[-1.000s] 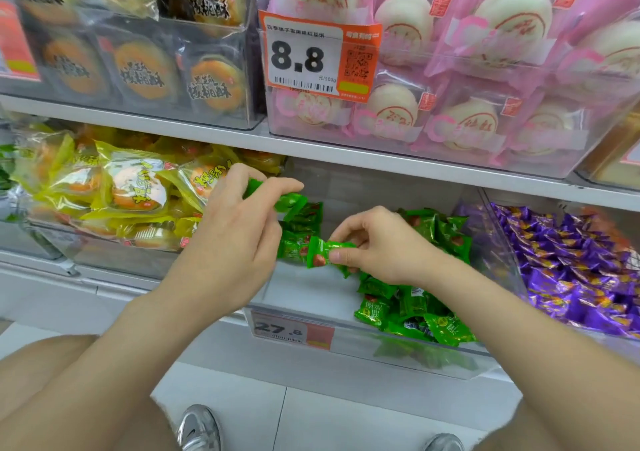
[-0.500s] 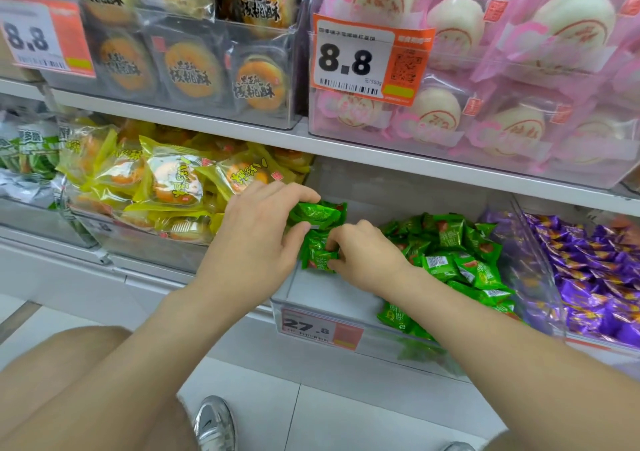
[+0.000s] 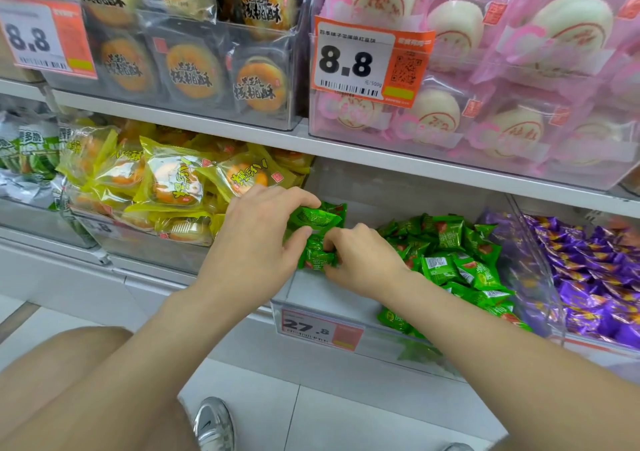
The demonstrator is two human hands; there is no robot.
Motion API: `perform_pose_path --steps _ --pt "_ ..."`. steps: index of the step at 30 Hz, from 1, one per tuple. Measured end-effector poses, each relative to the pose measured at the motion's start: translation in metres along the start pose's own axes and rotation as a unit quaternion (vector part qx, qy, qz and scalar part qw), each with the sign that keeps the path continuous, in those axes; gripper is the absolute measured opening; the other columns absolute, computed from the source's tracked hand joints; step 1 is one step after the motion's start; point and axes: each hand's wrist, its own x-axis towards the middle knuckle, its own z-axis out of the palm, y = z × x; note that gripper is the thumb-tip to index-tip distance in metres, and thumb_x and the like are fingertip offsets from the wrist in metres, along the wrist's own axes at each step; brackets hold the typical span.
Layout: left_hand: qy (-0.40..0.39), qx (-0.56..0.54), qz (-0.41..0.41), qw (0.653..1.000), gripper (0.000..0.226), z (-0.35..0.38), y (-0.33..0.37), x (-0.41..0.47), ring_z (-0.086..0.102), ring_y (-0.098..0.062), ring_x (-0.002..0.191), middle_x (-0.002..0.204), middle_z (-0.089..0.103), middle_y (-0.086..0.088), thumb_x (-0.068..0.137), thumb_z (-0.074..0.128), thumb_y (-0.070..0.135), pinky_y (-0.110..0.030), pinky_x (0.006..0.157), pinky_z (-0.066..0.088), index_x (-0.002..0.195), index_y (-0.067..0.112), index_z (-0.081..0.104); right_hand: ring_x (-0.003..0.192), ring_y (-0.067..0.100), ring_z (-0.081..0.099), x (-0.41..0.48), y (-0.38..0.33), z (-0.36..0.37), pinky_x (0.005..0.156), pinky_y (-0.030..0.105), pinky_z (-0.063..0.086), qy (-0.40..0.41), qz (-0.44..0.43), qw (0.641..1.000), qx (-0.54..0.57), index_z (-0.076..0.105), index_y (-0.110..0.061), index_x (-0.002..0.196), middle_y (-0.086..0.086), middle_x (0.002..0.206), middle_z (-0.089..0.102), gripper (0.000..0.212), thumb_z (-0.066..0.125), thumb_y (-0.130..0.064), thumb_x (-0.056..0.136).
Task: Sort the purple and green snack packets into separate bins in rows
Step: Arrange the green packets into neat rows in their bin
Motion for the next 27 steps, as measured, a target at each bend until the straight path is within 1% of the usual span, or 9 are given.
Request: perform_pose_path --steps 7,9,11,13,16,19,22,24,27 --pt "0.014 -0.038 -0.005 0.999 0.031 -0.002 0.003 -0.001 0.058 -0.016 0.094 0.101 0.064 0.015 0.091 0.077 0.027 -0.052 0.087 0.051 0.115 0.032 0.058 0.082 0.026 0.069 -0.008 0.005 -0.024 0.07 0.042 0.06 0.05 0.035 0.997 0.047 0.055 -0.03 0.112 -0.005 0.086 0.068 0.048 0.076 -0.052 0.075" --pt "0.02 -0.049 -0.01 0.999 0.029 -0.002 0.003 0.0 0.06 -0.017 0.09 0.095 0.064 0.013 0.091 0.074 0.036 -0.049 0.083 0.052 0.113 0.033 0.056 0.08 0.018 0.067 -0.018 0.003 -0.04 0.072 0.039 0.058 0.123 0.012 0.985 0.119 0.048 -0.032 0.119 -0.009 0.093 0.065 0.058 0.081 -0.047 0.074" --pt "0.026 -0.077 -0.033 0.996 0.027 -0.003 0.006 0.001 0.059 -0.011 0.082 0.087 0.062 0.014 0.09 0.076 0.038 -0.036 0.077 0.051 0.111 0.033 0.059 0.088 0.011 0.064 -0.032 -0.003 -0.058 0.075 0.034 0.055 0.17 -0.075 0.96 0.211 0.046 -0.029 0.126 -0.009 0.112 0.059 0.066 0.089 -0.032 0.075" --pt "0.017 -0.127 -0.063 0.99 0.025 -0.005 0.01 0.001 0.057 -0.011 0.074 0.074 0.06 0.015 0.086 0.079 0.034 -0.019 0.064 0.043 0.106 0.033 0.065 0.101 0.01 0.061 -0.046 -0.013 -0.068 0.081 0.026 0.052 0.199 -0.157 0.94 0.229 0.054 -0.019 0.127 -0.007 0.122 0.056 0.06 0.09 -0.02 0.079" --pt "0.002 -0.141 -0.054 0.989 0.015 -0.009 0.015 0.0 0.056 -0.012 0.073 0.07 0.057 0.013 0.088 0.078 0.036 -0.017 0.06 0.037 0.101 0.035 0.071 0.094 -0.003 0.057 -0.056 -0.024 -0.075 0.081 0.014 0.042 0.232 -0.179 0.93 0.22 0.067 -0.012 0.113 -0.006 0.109 0.066 0.03 0.084 -0.015 0.088" --pt "0.016 -0.097 0.007 0.995 0.017 -0.015 0.012 -0.001 0.057 -0.004 0.096 0.097 0.06 0.017 0.091 0.072 0.047 -0.022 0.081 0.043 0.103 0.035 0.074 0.074 0.008 0.068 -0.063 -0.023 -0.083 0.066 0.025 0.052 0.182 -0.134 0.925 0.306 0.072 -0.015 0.107 -0.006 0.087 0.072 0.009 0.072 -0.02 0.099" --pt "-0.023 -0.081 0.032 0.996 0.02 -0.017 0.005 -0.002 0.055 -0.006 0.098 0.094 0.067 0.022 0.094 0.064 0.055 -0.044 0.085 0.046 0.102 0.04 0.075 0.054 0.012 0.065 -0.067 -0.015 -0.089 0.057 0.024 0.047 0.092 -0.079 0.918 0.378 0.073 -0.02 0.106 0.0 0.063 0.069 0.012 0.064 -0.028 0.104" --pt "-0.046 -0.053 0.024 0.997 0.026 -0.015 -0.001 -0.003 0.051 -0.002 0.096 0.088 0.068 0.027 0.095 0.056 0.06 -0.045 0.086 0.041 0.1 0.044 0.075 0.052 0.01 0.058 -0.067 -0.011 -0.088 0.058 0.022 0.044 0.041 -0.067 0.922 0.38 0.076 -0.025 0.106 0.002 0.061 0.069 0.014 0.069 -0.035 0.101" --pt "-0.059 -0.001 0.036 0.998 0.033 -0.014 -0.002 -0.006 0.045 -0.004 0.091 0.086 0.067 0.028 0.096 0.046 0.065 -0.043 0.084 0.036 0.099 0.046 0.073 0.06 0.025 0.059 -0.062 -0.009 -0.086 0.058 0.035 0.048 0.008 -0.057 0.928 0.368 0.08 -0.031 0.103 0.004 0.075 0.075 0.016 0.08 -0.042 0.092"
